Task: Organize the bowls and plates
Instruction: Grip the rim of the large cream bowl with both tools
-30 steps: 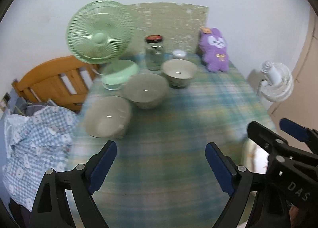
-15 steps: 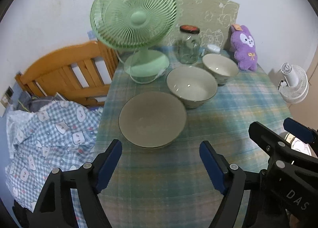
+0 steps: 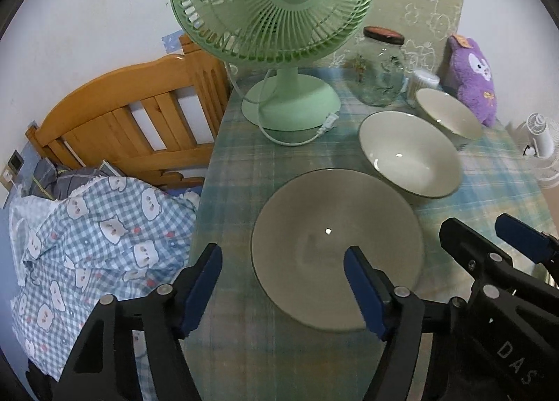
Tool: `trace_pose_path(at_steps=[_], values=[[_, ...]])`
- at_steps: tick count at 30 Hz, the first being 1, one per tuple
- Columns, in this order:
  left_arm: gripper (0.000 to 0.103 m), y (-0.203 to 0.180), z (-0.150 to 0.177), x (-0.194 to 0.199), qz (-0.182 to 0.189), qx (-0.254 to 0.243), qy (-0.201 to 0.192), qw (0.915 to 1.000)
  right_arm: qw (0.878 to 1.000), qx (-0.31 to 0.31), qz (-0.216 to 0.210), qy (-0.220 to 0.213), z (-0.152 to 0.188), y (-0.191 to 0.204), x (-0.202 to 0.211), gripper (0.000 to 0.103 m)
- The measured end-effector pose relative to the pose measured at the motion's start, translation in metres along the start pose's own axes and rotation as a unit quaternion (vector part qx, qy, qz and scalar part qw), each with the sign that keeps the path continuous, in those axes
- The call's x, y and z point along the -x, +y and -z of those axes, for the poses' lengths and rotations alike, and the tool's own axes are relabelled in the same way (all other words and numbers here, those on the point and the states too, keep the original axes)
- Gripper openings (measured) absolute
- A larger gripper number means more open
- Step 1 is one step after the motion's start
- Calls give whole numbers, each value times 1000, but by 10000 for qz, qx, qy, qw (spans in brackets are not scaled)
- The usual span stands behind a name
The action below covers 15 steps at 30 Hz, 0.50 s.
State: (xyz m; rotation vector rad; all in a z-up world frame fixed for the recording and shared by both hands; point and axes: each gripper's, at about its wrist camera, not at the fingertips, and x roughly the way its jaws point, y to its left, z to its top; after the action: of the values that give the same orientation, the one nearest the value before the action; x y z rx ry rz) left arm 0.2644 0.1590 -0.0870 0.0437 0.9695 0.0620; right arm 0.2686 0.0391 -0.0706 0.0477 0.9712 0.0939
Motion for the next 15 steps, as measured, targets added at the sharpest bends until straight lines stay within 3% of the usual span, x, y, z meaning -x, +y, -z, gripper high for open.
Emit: trace_pose_path(at_steps=[9, 15], values=[[46, 7, -3, -33, 47, -110, 173, 9998, 9996, 63, -25, 262, -5, 14, -37, 43], [37, 11, -4, -42, 156, -104, 269, 9995, 9991, 129, -71, 394, -8, 20, -50, 30]])
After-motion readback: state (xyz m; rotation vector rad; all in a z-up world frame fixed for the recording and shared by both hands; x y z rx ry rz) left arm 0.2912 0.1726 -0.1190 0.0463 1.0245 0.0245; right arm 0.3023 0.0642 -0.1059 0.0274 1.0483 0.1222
